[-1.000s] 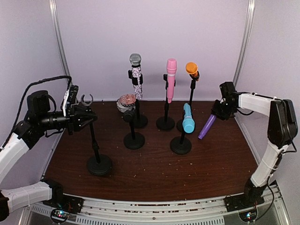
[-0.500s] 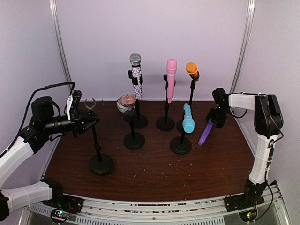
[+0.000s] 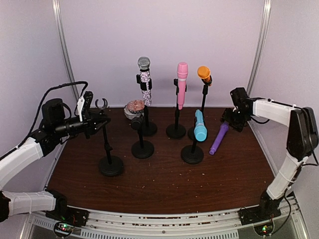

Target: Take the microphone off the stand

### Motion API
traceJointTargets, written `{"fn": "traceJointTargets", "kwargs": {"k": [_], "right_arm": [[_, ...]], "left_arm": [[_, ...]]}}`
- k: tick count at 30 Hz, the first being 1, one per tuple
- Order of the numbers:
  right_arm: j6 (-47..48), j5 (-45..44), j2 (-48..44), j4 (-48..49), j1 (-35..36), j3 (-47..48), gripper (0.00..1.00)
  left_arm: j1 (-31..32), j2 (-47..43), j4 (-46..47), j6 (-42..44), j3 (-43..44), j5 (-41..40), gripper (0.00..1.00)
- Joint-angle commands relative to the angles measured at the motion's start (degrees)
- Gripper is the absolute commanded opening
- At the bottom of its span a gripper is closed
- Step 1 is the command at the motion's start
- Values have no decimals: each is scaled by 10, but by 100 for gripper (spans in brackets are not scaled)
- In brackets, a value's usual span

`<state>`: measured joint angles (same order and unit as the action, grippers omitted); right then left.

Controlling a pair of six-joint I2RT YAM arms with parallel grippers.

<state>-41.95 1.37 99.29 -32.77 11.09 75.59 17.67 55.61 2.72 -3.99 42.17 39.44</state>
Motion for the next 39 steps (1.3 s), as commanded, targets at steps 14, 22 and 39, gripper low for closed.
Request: {"fn": "traceJointTargets", "kwargs": {"k": [14, 22, 39], "right_arm": [[67, -188, -335, 106, 505, -29, 63], [50, -83, -169, 122, 590, 81, 65], [-23, 212, 220, 206, 590, 297, 68]], "left_arm": [[-3, -91, 42, 9, -56, 3, 0], [-4, -128, -8, 39, -70, -11, 60], [-9, -187, -148, 110, -31, -68, 98]]}}
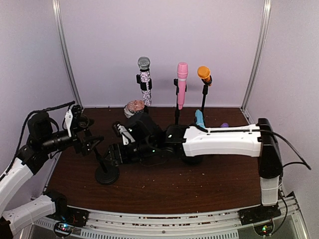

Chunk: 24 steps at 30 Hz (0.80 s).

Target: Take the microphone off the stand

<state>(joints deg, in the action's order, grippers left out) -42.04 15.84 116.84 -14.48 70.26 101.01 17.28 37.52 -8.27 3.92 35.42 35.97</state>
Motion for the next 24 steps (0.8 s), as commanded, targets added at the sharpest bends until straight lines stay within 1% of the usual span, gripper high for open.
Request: {"fn": "traceJointTargets", "kwargs": {"k": [1, 3, 7, 12, 14, 16, 20, 24], "right_arm": [[-31, 83, 64, 34, -4, 51, 68], [-51, 109, 90, 62, -9, 64, 68], [-87, 133, 126, 106, -15, 81, 64], [-135, 142, 152, 174, -27, 82, 57], [-149, 141, 163, 190, -31, 86, 54], [-158, 138, 176, 197, -33, 96, 50], [-178, 128, 200, 212, -37, 119, 41], [-190, 122, 214, 216, -39, 131, 35]], "left_arm": [[-6, -4, -56, 41, 43, -28, 98], [-8, -2, -87, 50, 55, -22, 98], [-10, -5, -136, 64, 78, -22, 98], [-19, -3, -237, 108, 128, -20, 98], [-26, -7, -259, 115, 140, -12, 98], [-29, -16, -262, 115, 137, -6, 98], [-31, -29, -272, 122, 132, 5, 97], [-32, -28, -287, 132, 141, 10, 96]]}}
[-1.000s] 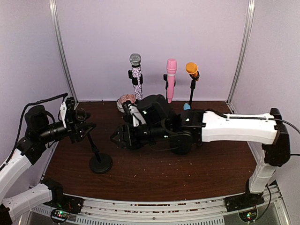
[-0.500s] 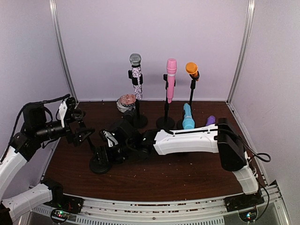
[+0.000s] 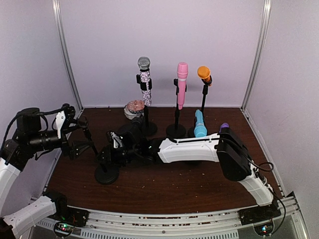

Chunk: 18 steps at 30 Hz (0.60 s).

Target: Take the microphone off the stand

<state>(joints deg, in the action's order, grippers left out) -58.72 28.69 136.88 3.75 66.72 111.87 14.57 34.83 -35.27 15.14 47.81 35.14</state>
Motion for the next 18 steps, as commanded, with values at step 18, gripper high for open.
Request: {"fn": "traceJointTargets", "kwargs": {"k": [18], "right_arm": [[-5, -49, -31, 54, -12, -69, 0]], "left_arm": [[-5, 82, 59, 26, 11, 47, 65]]}}
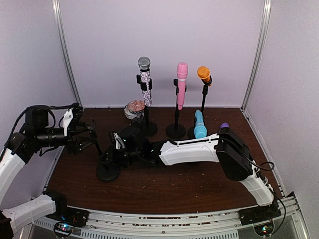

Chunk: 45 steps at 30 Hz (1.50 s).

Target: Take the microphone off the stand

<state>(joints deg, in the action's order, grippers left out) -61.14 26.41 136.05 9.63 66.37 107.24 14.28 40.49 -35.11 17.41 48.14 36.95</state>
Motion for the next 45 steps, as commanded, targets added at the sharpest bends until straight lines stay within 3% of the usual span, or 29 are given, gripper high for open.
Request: {"fn": "traceJointTargets", "kwargs": {"k": [1, 6, 12, 23, 40, 45], "right_arm": [[22, -29, -23, -5, -9, -26, 0], [48, -47, -24, -40, -9, -27, 0], [103, -99, -37, -109, -8, -9, 0], [243, -225, -47, -211, 19, 42, 0], [430, -395, -71, -190, 77, 17, 0], [487, -450, -91, -134, 99, -21, 21]], "left_arm": [[-2, 32, 65, 0, 9, 33, 63], [-2, 76, 83, -7, 28, 35, 53], [-2, 89, 94, -7, 34, 37, 48], [-3, 72, 51, 20, 40, 49, 52], [-3, 95, 83, -8, 31, 33, 47], [-3, 94, 81, -20, 25, 21, 45]]}}
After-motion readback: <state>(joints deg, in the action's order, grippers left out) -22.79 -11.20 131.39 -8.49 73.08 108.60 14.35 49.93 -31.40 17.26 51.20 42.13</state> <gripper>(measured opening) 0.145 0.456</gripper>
